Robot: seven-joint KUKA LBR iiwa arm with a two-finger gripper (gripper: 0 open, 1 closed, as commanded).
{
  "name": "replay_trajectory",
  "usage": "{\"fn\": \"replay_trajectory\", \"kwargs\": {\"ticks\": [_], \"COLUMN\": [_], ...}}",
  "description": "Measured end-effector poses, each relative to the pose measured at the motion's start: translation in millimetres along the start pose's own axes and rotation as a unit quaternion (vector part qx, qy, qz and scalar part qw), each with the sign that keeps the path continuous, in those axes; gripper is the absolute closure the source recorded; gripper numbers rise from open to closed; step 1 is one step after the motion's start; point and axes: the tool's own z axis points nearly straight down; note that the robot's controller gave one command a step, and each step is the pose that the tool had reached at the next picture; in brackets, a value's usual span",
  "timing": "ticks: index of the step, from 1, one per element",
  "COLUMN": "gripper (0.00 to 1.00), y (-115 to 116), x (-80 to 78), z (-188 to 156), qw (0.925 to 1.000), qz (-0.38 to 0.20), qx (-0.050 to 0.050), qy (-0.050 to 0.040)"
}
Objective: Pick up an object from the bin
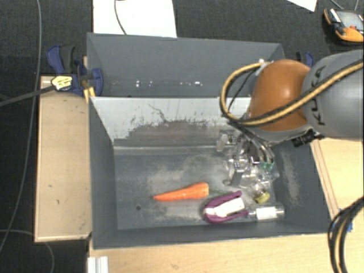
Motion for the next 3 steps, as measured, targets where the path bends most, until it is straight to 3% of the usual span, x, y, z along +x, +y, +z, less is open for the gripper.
{"fn": "replay_trajectory", "kwargs": {"ticks": [1, 2, 3], "gripper": [0.0, 0.0, 0.0], "y": [0.0, 97.7, 86.3], "x": [-1.9, 22.9, -4.3], "z": [-4.3, 74.9, 34.2], "qw": [1.0, 0.9912, 0.9926], "qz": [0.0, -0.133, -0.122], "qx": [0.0, -0.002, 0.0], "qy": [-0.0038, -0.0005, -0.0047]}}
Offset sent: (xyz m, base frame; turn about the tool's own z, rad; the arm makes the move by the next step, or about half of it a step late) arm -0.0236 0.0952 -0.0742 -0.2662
